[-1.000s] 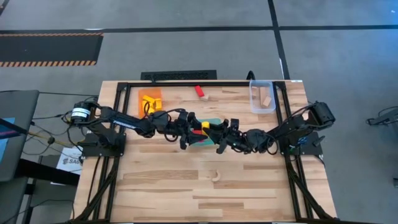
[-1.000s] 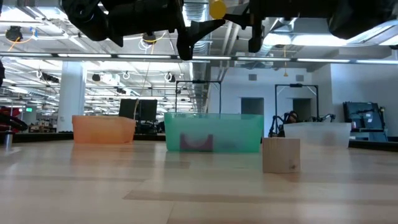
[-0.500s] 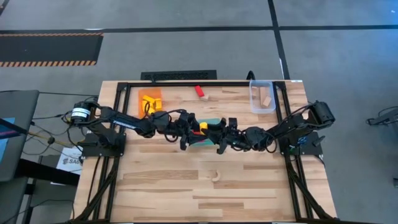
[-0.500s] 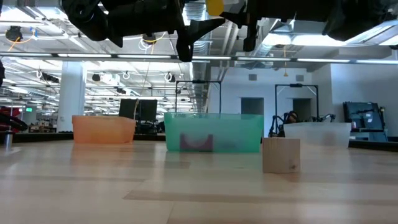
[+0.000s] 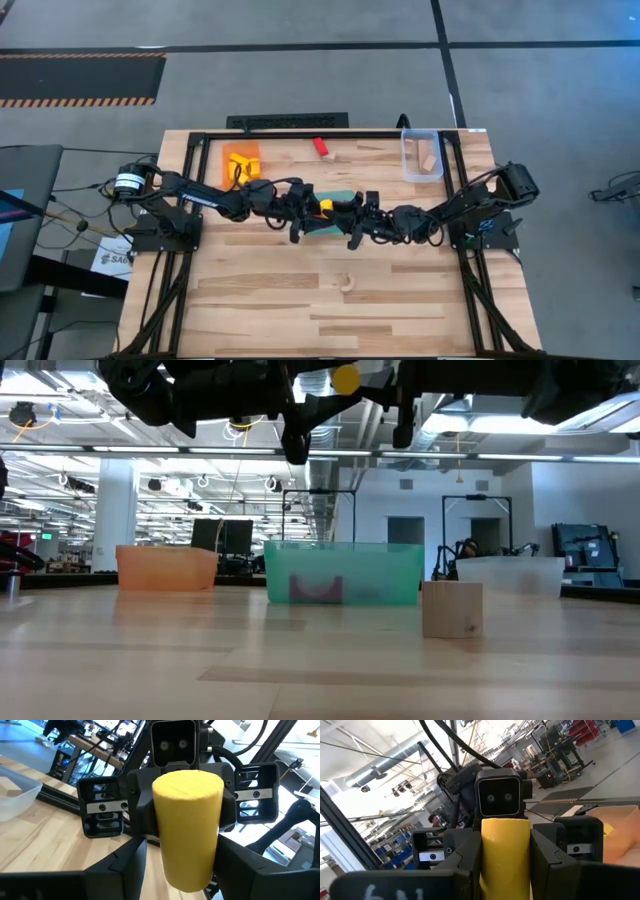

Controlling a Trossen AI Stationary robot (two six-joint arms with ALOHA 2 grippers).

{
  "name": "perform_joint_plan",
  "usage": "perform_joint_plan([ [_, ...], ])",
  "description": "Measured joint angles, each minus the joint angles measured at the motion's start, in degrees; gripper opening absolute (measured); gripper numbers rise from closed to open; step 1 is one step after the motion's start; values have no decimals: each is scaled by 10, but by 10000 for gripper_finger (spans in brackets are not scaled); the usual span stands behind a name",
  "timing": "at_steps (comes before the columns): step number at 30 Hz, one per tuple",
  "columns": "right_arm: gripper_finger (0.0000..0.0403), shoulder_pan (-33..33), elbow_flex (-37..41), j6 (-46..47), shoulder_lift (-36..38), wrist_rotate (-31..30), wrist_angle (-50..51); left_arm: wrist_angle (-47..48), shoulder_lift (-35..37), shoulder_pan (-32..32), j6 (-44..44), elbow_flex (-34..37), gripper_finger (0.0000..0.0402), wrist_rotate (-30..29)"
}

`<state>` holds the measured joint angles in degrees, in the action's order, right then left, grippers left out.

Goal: Sort & place blocks by color
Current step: Put the yellow block into the orange bin

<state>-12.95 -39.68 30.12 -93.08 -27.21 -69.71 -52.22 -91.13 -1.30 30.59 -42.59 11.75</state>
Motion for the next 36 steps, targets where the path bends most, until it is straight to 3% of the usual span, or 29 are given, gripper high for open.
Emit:
perform_joint_plan([
  [8, 110, -9, 0, -8, -1, 2, 21, 21, 0, 1, -3, 0, 105, 7],
  [12, 113, -12, 0, -8, -1, 2, 27, 25, 0, 1, -10, 0, 104, 9],
  [21, 277, -15, 0, 18, 4, 2, 47, 71, 10, -9, -52, -1, 104, 18],
  [26, 312, -16, 0, 18, 52, 2, 141, 175, 61, -35, -94, -1, 104, 19],
  [32, 306, -17, 0, 16, 131, 4, 285, 384, 147, -77, -181, -1, 104, -11],
  [36, 302, -16, 0, 25, 166, 1, 368, 526, 196, -116, -222, -1, 104, -61],
])
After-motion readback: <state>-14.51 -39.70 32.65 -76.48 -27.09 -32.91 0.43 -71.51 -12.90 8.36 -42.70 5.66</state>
